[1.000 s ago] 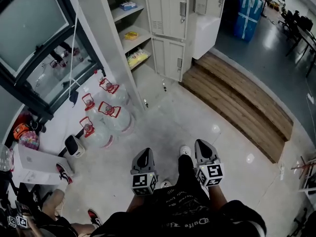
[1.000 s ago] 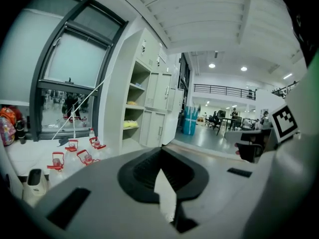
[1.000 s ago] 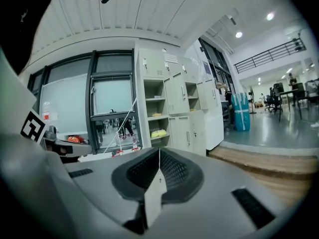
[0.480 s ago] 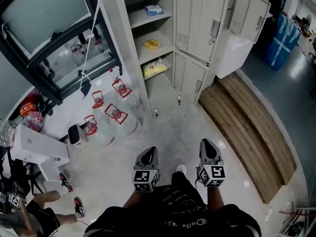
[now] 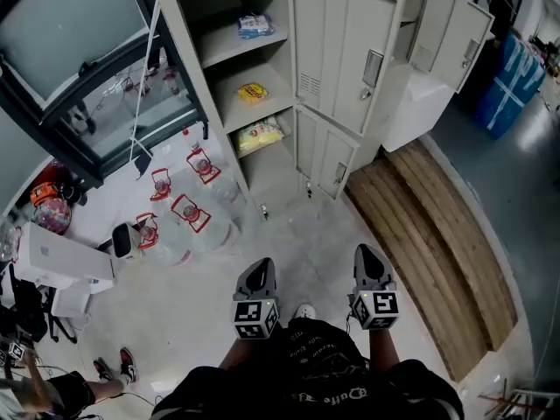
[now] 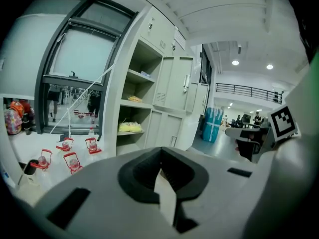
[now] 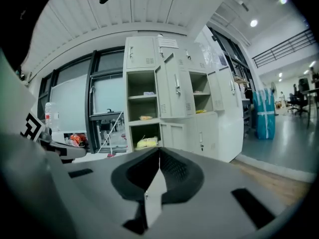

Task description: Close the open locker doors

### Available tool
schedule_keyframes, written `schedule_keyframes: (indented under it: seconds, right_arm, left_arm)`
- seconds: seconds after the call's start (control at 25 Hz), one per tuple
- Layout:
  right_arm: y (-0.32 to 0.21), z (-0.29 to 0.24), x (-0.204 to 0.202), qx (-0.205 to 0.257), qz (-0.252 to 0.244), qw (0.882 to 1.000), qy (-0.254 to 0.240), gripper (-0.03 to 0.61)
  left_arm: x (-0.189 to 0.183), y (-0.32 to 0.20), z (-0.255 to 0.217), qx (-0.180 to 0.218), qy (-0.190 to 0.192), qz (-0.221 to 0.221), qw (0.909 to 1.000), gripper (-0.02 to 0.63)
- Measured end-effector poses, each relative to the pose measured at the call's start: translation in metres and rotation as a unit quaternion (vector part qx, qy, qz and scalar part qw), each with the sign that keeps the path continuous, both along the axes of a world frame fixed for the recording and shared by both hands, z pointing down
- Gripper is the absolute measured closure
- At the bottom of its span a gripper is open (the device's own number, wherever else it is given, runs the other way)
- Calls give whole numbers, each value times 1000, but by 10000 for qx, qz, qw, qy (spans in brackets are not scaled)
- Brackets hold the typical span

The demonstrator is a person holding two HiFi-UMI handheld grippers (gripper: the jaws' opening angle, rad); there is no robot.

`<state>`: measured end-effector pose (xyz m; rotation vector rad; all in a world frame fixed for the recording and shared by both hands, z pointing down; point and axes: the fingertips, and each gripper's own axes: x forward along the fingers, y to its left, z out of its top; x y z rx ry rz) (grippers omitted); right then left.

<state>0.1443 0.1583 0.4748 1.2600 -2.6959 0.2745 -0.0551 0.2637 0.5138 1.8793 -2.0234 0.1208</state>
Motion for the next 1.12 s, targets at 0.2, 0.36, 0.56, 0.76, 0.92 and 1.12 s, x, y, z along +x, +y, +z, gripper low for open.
schedule_keyframes:
  seconds: [0.2, 0.36, 0.56, 0.76, 0.92, 1.12]
  right_arm:
    - [-27, 0, 13, -115, 156, 9997, -120, 571]
    - [-45, -2, 8, -78, 186, 9997, -130, 571]
    - [-82, -10, -6, 103, 299, 9994, -157, 571]
    - [-129, -25, -29, 196, 477, 9984, -237, 571]
    - [-164, -33, -43, 210, 675, 9968, -380, 571]
    - [-204, -37, -56, 174, 981, 9942, -392, 569]
  left_arm:
    - [-2, -25, -3, 59, -77, -23, 10000, 606]
    - [-14, -46, 3, 26, -93, -70, 9999, 606]
    - [-32, -89, 6, 149, -175, 49, 9997, 606]
    - [-54, -147, 1, 322, -77, 437, 9985, 606]
    - [-80, -190, -9, 492, 111, 669, 9965, 606]
    - [-114, -227, -7, 474, -175, 793, 9956, 606]
